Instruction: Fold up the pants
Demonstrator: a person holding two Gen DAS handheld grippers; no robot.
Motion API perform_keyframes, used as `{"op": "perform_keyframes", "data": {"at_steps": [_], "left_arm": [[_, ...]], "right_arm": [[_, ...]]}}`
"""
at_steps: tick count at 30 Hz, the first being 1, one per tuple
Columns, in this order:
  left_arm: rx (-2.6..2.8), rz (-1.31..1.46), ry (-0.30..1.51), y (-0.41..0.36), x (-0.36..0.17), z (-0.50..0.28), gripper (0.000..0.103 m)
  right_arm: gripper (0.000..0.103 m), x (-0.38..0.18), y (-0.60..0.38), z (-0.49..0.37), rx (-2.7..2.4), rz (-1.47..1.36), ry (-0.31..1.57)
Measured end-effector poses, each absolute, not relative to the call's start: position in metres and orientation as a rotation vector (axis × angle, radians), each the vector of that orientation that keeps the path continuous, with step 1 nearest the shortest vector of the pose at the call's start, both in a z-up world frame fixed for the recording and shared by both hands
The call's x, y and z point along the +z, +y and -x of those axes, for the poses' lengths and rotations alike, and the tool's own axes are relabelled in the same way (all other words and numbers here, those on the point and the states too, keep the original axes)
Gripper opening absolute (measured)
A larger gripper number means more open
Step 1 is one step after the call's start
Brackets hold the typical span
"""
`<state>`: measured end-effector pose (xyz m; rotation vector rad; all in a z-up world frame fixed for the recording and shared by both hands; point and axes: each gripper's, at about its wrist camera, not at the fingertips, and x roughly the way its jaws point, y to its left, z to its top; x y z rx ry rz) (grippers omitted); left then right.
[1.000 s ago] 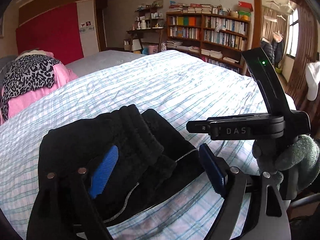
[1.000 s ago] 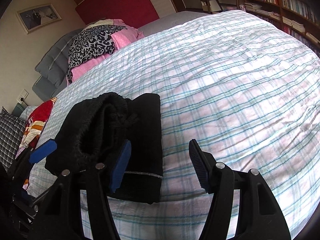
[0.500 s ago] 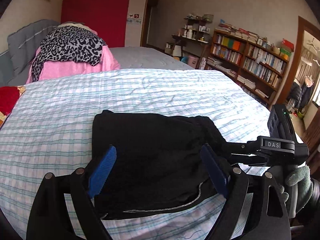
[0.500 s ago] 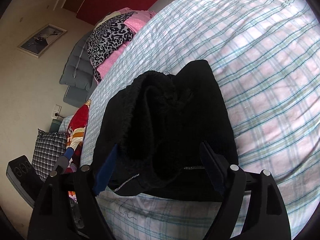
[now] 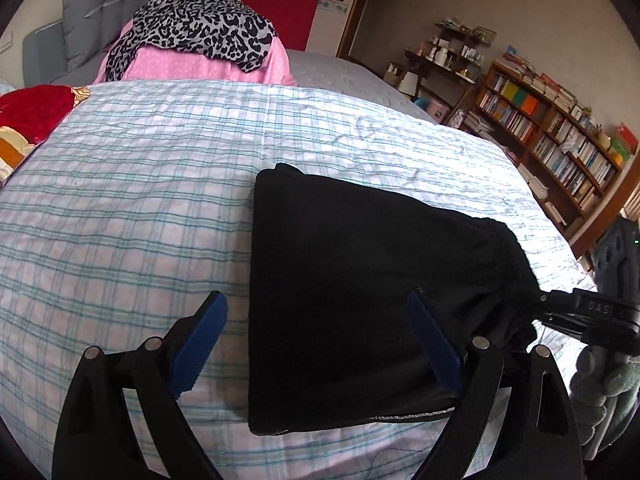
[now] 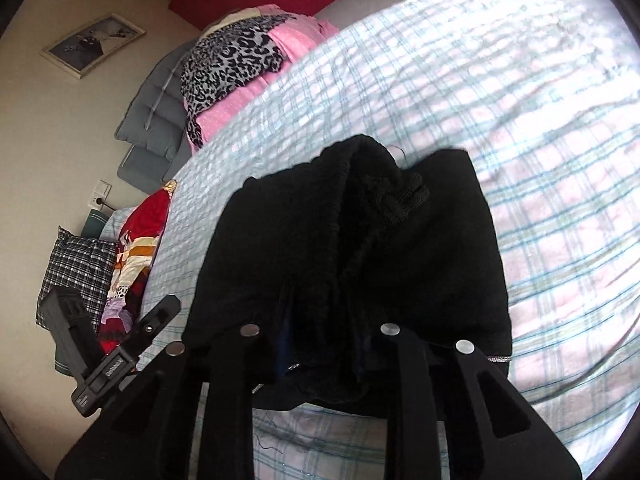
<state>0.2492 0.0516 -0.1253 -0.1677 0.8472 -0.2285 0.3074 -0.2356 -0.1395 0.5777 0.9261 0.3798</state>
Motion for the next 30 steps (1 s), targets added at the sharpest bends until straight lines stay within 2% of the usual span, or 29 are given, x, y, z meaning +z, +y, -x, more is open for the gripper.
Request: {"op": "perform_keyframes", "data": {"at_steps": [4,8,13,15,17,19,23,28,30], "left_arm": [[-0.234,0.172,0.832,0.051,-0.116,-0.25,0.091],[-0.261,0.169,0.846,0.038,-0.119,-0.254,0.092],[-0.291,-0.004,0.924,0.007,-0.147,-0.26,0.092],[-0.293,-0.051,0.986,0.0,-0.168,-0.264,0.092],[-0.293,-0.032,1.025,0.005,-0.186,-0.266,0.094],[-0.301,0.033,1.037,0.013,-0.189,-0.266,0.094],[-0.301,0.081,1.004,0.019,-0.171,-0.26,0.093],[-0.335,0.057,0.974,0.009,-0.161,-0.25,0.093],[-0.325,0.009,0.997,0.002,-0.173,-0.25,0.093]], "right_arm": [[0.023,-0.12,-0.254,-0.297,0.334,-0.504,0.871],[0.023,-0.163,-0.264,-0.295,0.254,-0.477,0.966],[0.029,-0.194,-0.264,-0.288,0.194,-0.414,0.938],[0.046,-0.195,-0.267,-0.289,0.165,-0.407,0.947],[0.052,-0.19,-0.268,-0.288,0.156,-0.386,0.951],[0.052,-0.18,-0.269,-0.287,0.155,-0.393,0.941],[0.063,-0.166,-0.276,-0.288,0.148,-0.447,0.905],[0.067,-0.186,-0.277,-0.303,0.131,-0.518,0.982],[0.075,-0.197,-0.279,-0.306,0.115,-0.521,1.003]]}}
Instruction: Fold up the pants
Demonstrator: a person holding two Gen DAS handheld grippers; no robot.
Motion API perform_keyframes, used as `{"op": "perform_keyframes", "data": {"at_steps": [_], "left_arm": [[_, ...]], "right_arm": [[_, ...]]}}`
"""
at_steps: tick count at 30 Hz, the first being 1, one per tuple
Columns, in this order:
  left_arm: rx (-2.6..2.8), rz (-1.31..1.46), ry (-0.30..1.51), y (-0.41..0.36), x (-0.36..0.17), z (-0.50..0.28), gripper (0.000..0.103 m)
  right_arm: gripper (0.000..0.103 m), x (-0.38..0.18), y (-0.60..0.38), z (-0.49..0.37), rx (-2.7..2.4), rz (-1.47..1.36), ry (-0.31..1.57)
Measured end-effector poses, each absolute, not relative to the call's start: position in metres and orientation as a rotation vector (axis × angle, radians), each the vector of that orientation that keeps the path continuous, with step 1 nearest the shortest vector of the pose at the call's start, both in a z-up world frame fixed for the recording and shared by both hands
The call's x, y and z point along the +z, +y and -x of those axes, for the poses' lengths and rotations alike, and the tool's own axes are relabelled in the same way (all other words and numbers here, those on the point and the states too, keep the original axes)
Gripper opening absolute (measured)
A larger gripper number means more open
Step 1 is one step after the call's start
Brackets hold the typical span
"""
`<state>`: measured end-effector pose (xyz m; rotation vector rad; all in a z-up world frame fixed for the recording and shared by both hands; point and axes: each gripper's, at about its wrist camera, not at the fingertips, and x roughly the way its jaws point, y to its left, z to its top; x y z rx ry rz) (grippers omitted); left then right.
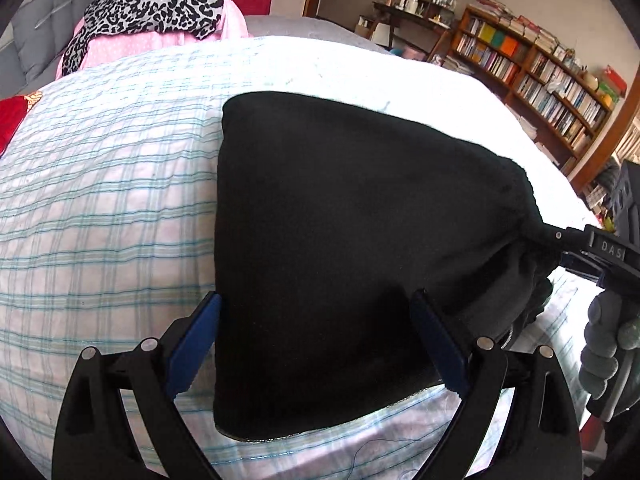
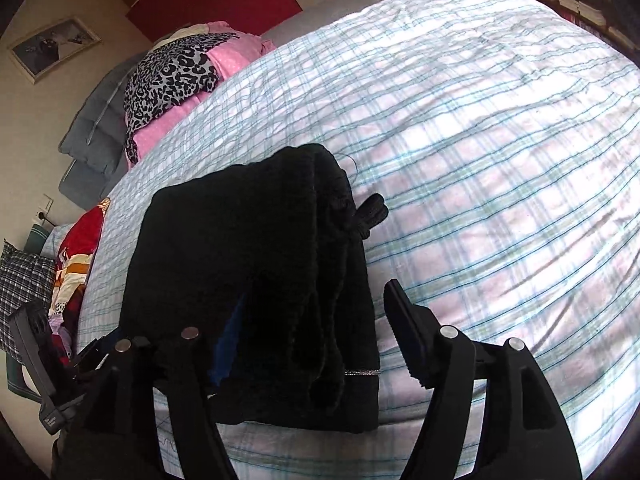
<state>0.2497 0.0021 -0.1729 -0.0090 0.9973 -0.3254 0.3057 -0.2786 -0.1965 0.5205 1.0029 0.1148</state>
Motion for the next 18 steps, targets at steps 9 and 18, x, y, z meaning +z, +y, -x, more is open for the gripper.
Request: {"op": "perform_keyframes", "data": {"at_steps": [9,18], "left_arm": [[-0.335,0.117,1.043,0.018,-0.179,-0.256,0.097],[-0.294,0.139,0.972,0.035,-0.152,-0.272,0.097]], "right_arm": [[0.082,-0.203,-0.296,-0.301,0.166,-0.599,0.992],[0.083,-0.199,-0.303,-0.308,0.191,-0.634,0.975]]}}
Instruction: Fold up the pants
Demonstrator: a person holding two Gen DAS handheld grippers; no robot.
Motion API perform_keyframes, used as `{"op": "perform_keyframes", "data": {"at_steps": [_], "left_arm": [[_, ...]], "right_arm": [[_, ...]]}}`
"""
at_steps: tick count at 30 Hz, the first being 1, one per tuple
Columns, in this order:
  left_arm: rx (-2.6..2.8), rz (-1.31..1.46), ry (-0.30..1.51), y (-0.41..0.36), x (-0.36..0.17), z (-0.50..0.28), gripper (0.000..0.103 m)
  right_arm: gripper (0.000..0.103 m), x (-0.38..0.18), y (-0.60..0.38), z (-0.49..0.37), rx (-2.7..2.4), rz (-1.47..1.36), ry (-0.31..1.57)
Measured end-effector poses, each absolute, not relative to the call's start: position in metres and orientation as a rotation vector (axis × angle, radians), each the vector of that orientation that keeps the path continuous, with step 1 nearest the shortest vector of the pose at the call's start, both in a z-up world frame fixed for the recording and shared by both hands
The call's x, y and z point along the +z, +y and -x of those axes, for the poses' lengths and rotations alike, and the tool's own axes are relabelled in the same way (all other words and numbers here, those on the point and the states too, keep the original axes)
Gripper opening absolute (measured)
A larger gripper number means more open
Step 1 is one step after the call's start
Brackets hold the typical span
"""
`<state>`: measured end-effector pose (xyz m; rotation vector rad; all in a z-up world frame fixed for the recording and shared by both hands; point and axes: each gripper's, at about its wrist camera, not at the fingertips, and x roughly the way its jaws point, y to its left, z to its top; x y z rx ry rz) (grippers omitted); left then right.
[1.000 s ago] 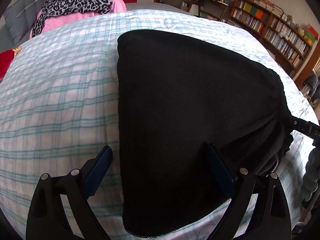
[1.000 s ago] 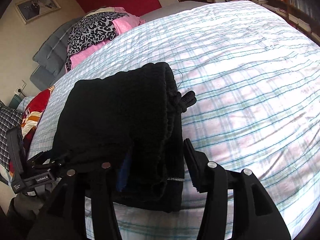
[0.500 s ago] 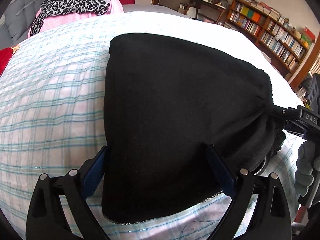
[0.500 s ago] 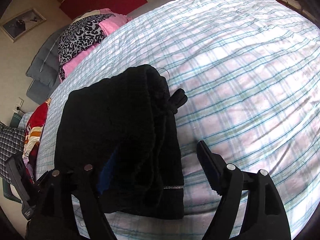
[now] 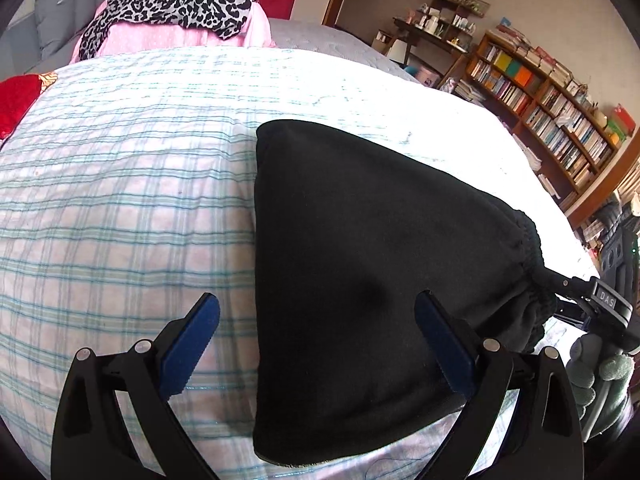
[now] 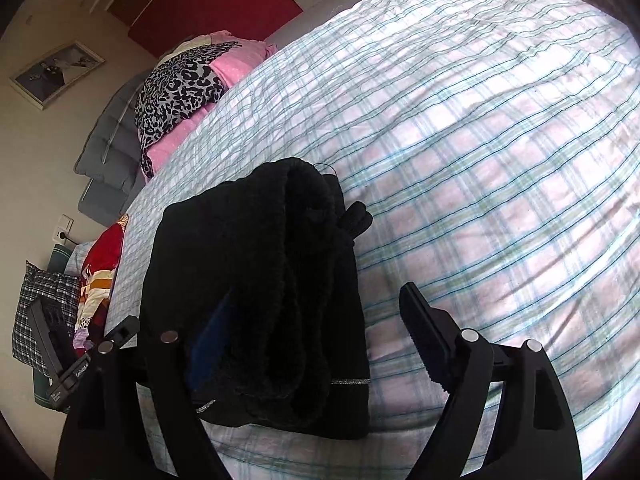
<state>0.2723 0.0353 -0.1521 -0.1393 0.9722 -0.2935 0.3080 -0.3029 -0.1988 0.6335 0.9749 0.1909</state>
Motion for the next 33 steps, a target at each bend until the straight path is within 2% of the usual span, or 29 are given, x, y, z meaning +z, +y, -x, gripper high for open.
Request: {"op": "perform_keyframes", "data": {"at_steps": [10,17,24,29,33], "left_arm": [[-0.292,0.158,1.026,0.037,-0.167,-0.3,0.097],[-0.317,0.184,1.055,0.031,-0.176,-0.311,0.097],[-0.332,0.185,1.065,0.028,-0.176,-0.314,0.097],[-0.336,0.192,1.07,0.03,-0.176,-0.316,0.097],[-0.333,0.204,1.06,0.033,-0.169,-0.313,0.097]], "right_arm": [[0.083,-0.207,-0.29,-0.32,0.229,-0.603,0.994],[0.089,-0.214,-0.288,-0.327,0.247,-0.621,0.998],[0.089,-0.201,-0.293,-0.324,0.283,-0.673,0.947],[0.089,-0.195,-0.283,-0.325,0.233,-0.583,0.954],[0.089,-0.174,-0.29,-0.317,0.151,-0.531,0.886]]}}
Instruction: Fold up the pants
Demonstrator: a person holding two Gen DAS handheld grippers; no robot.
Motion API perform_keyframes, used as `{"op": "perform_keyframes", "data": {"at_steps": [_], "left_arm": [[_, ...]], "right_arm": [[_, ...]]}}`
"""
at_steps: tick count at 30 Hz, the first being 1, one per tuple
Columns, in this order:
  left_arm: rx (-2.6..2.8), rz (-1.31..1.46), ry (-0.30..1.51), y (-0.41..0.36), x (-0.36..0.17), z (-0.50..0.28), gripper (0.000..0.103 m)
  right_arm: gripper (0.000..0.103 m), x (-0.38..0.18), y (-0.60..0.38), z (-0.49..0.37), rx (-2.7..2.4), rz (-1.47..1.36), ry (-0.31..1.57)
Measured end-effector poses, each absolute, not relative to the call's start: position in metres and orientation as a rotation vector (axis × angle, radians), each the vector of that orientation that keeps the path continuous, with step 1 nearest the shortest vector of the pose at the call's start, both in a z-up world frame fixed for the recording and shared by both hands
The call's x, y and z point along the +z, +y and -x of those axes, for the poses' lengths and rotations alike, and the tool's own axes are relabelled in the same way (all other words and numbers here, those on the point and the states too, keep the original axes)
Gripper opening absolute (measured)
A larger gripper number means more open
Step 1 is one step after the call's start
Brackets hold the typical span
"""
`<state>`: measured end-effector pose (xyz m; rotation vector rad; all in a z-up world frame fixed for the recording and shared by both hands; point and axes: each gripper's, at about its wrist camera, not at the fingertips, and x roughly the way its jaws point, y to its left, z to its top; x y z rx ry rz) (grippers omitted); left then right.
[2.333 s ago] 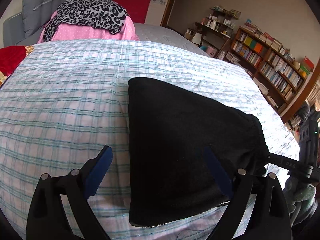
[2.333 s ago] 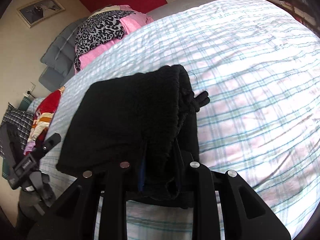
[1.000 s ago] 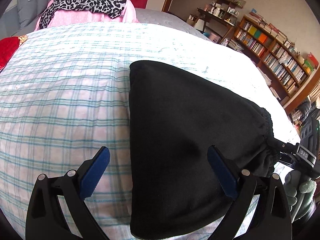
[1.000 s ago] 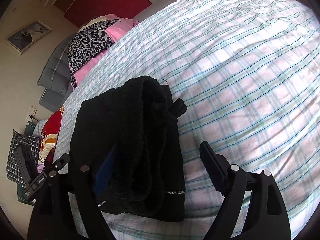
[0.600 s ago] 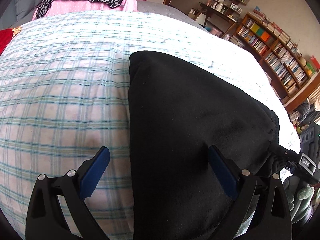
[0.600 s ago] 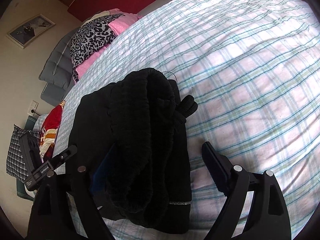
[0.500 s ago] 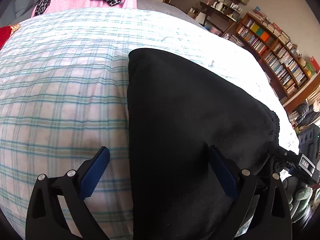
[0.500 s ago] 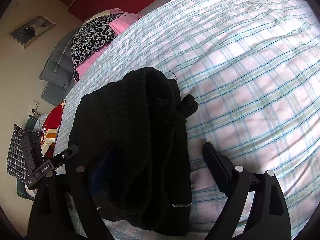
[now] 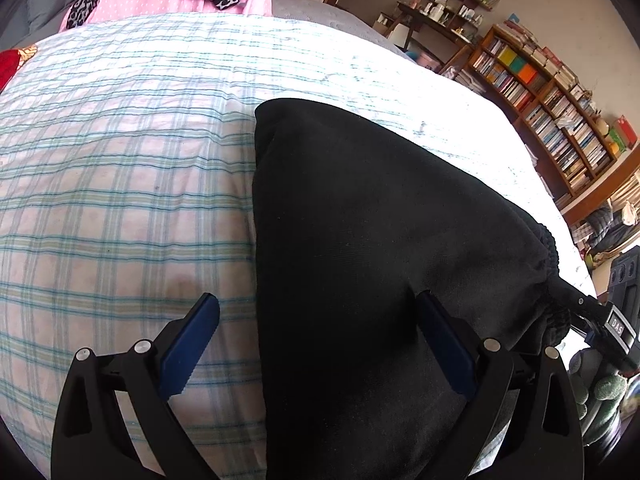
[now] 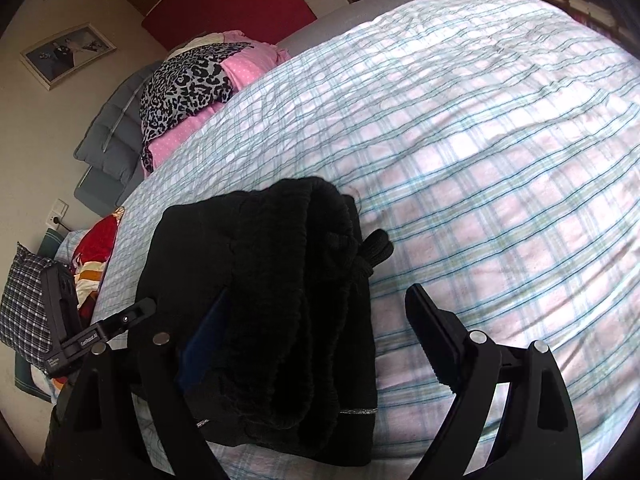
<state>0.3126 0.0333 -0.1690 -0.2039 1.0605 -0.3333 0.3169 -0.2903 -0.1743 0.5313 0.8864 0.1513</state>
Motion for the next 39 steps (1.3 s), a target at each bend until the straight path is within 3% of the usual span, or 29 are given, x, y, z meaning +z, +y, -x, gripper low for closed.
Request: {"op": "perform_keyframes", "data": {"at_steps": [11,22,26,27,30,39], "left_arm": [[-0.383,0.206,0.992,0.029,-0.136,-0.3,0.097],[-0.415,0.211,1.019,0.042,-0.142,-0.311,0.097],[-0.341,0.281,1.018,0.077,-0.144,-0.329,0.097],[-0.318,0.291,1.015,0.086,-0.144,-0.333,0.097],[-0.264,0.318,1.012,0.106,-0.144,-0.346,0.097],[-0.294,0.339,1.01,0.101,-0.143,-0.352,0.097]], "right_arm": [[0.089,-0.108,-0.262,-0.373,0.242,-0.424,0.793],[0.087,-0.138,-0.135,-0.498,0.556,-0.345,1.013],[0.072,-0.168,-0.105,-0.505,0.649,-0.277,1.13],[0.059,-0.172,-0.101,-0.502,0.67,-0.255,1.142],[0.033,-0.175,-0.094,-0.486,0.71,-0.21,1.146],[0.03,-0.165,-0.079,-0.44,0.867,-0.109,1.136]]}}
